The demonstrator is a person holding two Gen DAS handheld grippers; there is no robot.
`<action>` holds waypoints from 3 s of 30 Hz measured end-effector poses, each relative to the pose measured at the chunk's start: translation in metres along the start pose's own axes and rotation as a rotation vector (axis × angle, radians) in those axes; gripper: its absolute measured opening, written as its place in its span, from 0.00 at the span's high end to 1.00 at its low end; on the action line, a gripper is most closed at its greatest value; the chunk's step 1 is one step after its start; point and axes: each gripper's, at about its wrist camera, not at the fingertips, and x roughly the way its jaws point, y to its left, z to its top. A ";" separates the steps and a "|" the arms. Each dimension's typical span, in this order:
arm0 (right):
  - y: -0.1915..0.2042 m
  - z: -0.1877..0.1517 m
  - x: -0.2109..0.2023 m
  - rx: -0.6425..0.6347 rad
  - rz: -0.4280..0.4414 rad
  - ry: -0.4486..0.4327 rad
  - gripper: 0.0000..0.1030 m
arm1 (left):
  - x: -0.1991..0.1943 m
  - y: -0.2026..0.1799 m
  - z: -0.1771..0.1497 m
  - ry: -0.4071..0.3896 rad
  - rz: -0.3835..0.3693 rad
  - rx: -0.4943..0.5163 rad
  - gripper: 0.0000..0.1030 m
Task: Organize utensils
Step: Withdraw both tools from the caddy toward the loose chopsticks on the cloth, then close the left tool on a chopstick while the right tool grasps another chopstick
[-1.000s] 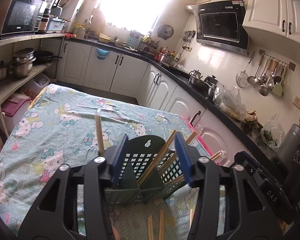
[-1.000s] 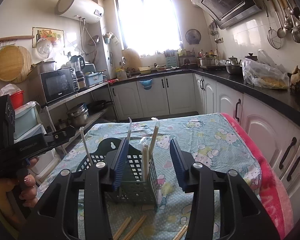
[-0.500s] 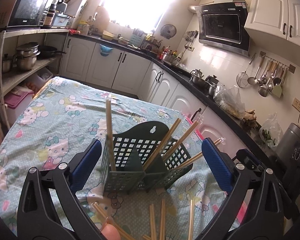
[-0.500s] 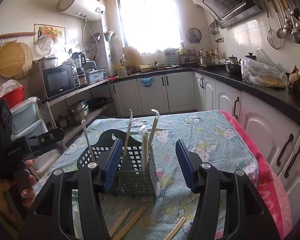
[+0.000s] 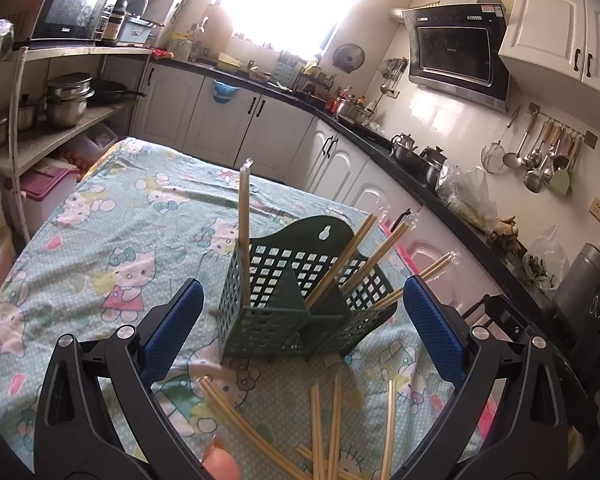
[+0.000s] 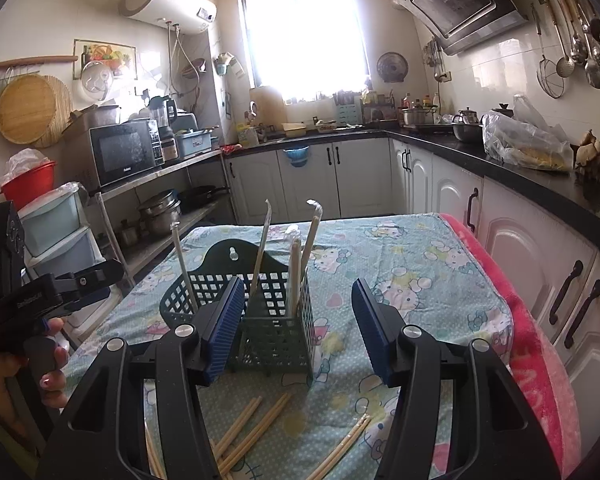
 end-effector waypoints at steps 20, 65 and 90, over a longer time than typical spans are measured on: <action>-0.002 -0.030 0.005 -0.022 0.007 0.090 0.48 | 0.005 0.008 -0.026 0.077 0.031 -0.017 0.10; -0.048 -0.104 0.065 0.051 -0.042 0.411 0.50 | 0.088 -0.016 -0.096 0.399 0.096 0.122 0.36; -0.058 -0.120 0.106 0.080 -0.086 0.484 0.64 | 0.146 -0.059 -0.124 0.481 0.153 0.266 0.67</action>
